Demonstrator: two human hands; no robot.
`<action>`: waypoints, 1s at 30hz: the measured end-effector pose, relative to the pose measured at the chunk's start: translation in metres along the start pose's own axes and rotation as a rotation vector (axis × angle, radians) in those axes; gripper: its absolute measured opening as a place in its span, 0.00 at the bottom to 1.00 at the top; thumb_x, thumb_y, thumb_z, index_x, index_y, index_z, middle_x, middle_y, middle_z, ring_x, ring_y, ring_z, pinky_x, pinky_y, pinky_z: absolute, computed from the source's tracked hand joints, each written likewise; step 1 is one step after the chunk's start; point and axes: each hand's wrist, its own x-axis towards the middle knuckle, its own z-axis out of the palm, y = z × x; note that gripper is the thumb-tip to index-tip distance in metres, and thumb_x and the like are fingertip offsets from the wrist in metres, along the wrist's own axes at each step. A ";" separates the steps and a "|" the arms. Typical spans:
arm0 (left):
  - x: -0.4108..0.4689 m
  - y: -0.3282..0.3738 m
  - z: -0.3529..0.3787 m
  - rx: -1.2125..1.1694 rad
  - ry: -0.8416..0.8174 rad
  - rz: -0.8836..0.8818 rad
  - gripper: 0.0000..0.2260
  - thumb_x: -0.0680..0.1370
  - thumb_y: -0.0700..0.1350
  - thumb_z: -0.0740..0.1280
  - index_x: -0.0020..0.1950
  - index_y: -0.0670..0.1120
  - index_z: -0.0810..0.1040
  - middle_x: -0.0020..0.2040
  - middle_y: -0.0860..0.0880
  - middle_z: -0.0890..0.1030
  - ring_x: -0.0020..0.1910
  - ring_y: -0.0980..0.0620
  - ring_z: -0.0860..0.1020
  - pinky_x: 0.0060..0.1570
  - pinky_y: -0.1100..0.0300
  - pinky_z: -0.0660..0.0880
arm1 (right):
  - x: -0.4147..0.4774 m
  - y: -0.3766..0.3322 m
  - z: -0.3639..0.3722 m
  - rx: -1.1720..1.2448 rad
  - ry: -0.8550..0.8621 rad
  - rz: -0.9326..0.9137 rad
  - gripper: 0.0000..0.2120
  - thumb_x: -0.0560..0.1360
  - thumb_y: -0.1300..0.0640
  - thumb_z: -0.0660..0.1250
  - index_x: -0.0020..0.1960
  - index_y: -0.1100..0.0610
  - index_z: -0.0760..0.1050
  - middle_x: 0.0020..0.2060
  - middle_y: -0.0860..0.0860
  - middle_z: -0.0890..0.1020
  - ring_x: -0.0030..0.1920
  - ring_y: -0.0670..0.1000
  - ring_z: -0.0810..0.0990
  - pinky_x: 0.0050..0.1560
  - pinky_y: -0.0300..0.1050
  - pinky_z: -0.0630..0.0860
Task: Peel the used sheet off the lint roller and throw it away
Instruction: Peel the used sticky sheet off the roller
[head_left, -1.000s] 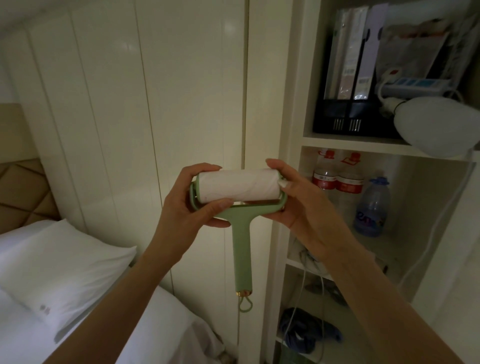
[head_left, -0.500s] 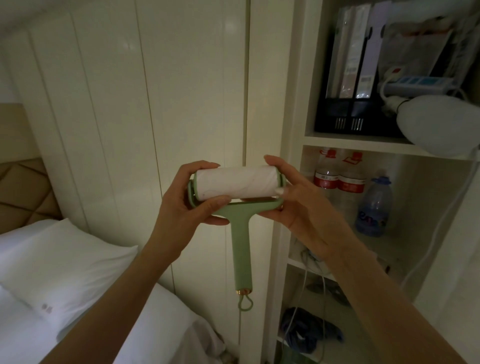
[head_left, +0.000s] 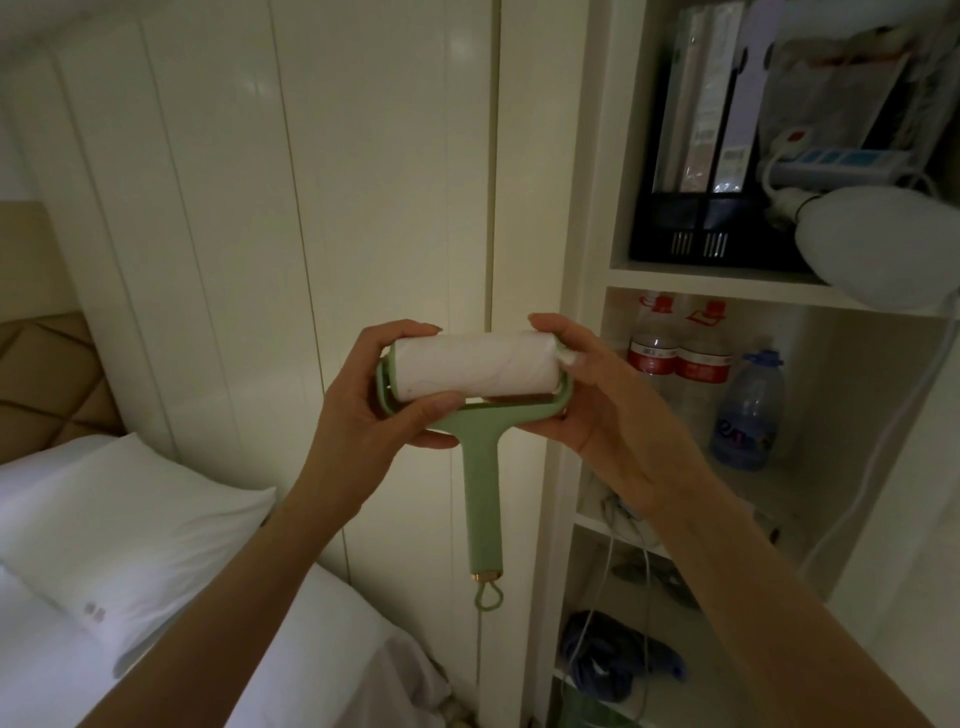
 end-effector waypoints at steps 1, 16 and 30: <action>0.000 -0.001 0.000 0.007 -0.009 0.008 0.20 0.64 0.42 0.71 0.53 0.55 0.71 0.47 0.70 0.75 0.51 0.58 0.79 0.33 0.60 0.81 | 0.000 0.000 0.000 -0.018 0.029 -0.008 0.11 0.74 0.60 0.58 0.50 0.52 0.77 0.54 0.52 0.76 0.50 0.52 0.82 0.46 0.49 0.82; -0.003 0.000 0.001 0.009 -0.010 0.013 0.20 0.65 0.41 0.73 0.53 0.55 0.71 0.46 0.71 0.75 0.50 0.60 0.79 0.32 0.60 0.81 | -0.001 0.001 -0.001 -0.036 0.050 0.010 0.17 0.76 0.66 0.54 0.51 0.51 0.78 0.47 0.47 0.84 0.49 0.51 0.83 0.47 0.49 0.81; -0.002 0.006 0.001 -0.043 0.021 -0.001 0.19 0.63 0.46 0.73 0.51 0.56 0.73 0.48 0.63 0.77 0.48 0.54 0.81 0.31 0.59 0.81 | -0.004 0.007 0.002 -0.335 0.088 -0.272 0.16 0.70 0.58 0.69 0.57 0.49 0.75 0.50 0.43 0.81 0.52 0.51 0.81 0.46 0.45 0.81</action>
